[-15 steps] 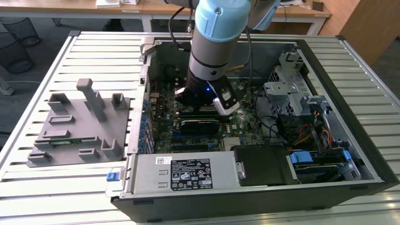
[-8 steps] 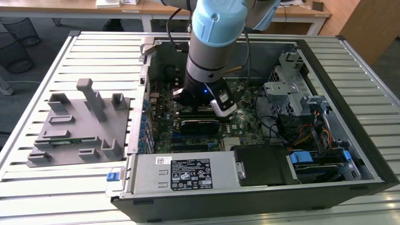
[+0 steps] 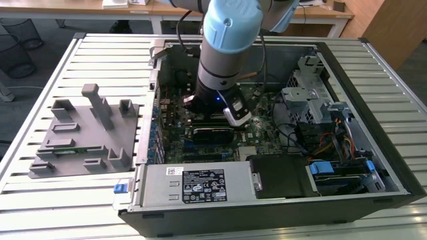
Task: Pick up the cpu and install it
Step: 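Install the second cpu locking lever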
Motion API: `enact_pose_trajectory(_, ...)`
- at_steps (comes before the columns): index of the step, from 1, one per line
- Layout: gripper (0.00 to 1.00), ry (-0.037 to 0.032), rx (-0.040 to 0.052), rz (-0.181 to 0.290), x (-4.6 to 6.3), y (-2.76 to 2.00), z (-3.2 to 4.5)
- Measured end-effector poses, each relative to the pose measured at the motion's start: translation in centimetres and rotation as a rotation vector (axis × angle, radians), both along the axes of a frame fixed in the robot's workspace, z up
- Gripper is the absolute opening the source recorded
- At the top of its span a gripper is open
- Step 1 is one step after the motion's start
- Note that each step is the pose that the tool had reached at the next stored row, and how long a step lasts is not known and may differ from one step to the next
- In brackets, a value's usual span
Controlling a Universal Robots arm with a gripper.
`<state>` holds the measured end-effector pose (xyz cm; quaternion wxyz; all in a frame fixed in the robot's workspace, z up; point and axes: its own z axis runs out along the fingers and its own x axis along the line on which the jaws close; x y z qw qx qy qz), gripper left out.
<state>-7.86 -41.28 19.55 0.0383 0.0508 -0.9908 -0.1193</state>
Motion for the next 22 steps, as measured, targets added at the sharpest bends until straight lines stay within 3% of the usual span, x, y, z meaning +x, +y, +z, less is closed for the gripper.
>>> enact_pose_trajectory(5,0.11,0.0003,0.0123,0.0,-0.1,-0.02,-0.19)
enact_pose_trajectory(12,0.11,-0.0002,0.0371,0.0,-0.24,-0.01,-0.32)
enact_pose_trajectory(22,0.11,-0.0006,0.0429,0.002,-0.54,0.03,-0.6)
